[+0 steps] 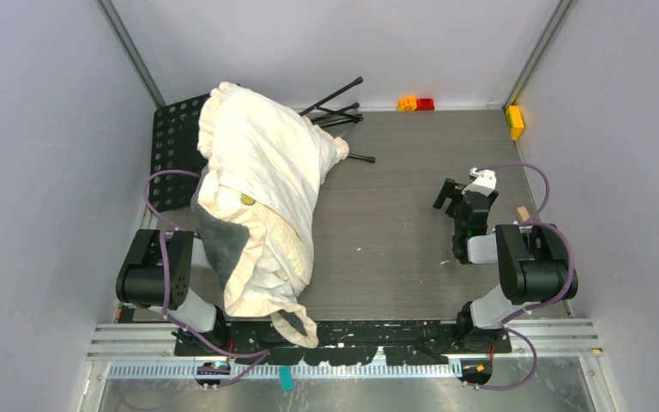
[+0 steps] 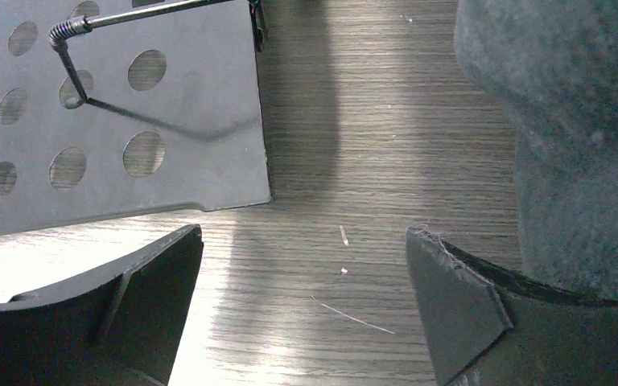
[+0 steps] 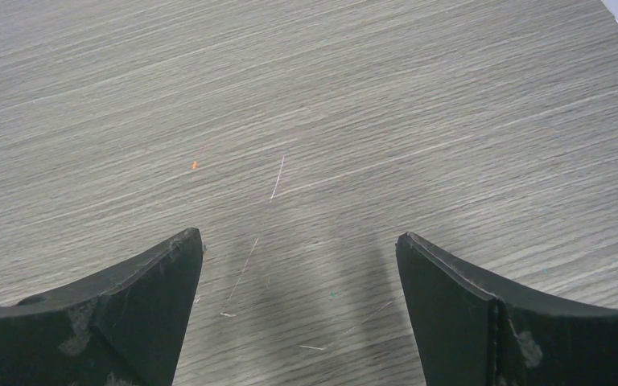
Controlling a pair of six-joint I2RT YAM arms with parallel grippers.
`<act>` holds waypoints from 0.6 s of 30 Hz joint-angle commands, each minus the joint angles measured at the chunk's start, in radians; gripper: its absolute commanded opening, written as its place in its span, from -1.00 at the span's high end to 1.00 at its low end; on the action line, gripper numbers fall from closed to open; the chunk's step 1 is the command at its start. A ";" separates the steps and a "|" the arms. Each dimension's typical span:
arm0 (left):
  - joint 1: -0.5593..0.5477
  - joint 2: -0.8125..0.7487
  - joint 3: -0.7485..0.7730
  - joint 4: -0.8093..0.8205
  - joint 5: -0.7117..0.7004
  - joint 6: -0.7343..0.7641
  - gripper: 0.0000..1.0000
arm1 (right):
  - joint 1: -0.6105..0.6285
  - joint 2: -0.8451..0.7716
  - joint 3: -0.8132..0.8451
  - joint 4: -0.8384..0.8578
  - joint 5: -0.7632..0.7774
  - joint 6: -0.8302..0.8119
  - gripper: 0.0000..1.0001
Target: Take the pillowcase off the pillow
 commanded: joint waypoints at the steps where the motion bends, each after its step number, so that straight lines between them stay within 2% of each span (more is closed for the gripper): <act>1: -0.004 -0.003 0.008 0.074 0.016 0.013 -0.99 | -0.004 -0.004 0.004 0.040 0.044 0.002 -0.88; 4: -0.004 -0.002 0.009 0.073 0.016 0.013 -1.00 | -0.004 -0.017 0.000 0.036 0.117 0.028 -0.88; 9: -0.005 -0.010 0.001 0.089 0.003 0.008 -1.00 | 0.001 -0.108 -0.005 -0.029 0.119 0.026 -0.88; 11: -0.005 -0.084 -0.014 0.050 -0.003 -0.001 -1.00 | 0.000 -0.166 -0.004 -0.071 0.118 0.024 -0.89; 13: -0.005 -0.215 -0.019 -0.061 -0.020 -0.015 -0.99 | 0.001 -0.227 0.004 -0.128 0.115 0.025 -0.89; 15: -0.004 -0.364 0.025 -0.249 -0.068 -0.085 -0.99 | 0.000 -0.295 0.022 -0.216 0.108 0.040 -0.89; 18: -0.005 -0.479 0.110 -0.526 -0.114 -0.211 -0.99 | 0.000 -0.394 0.067 -0.360 0.120 0.177 -0.89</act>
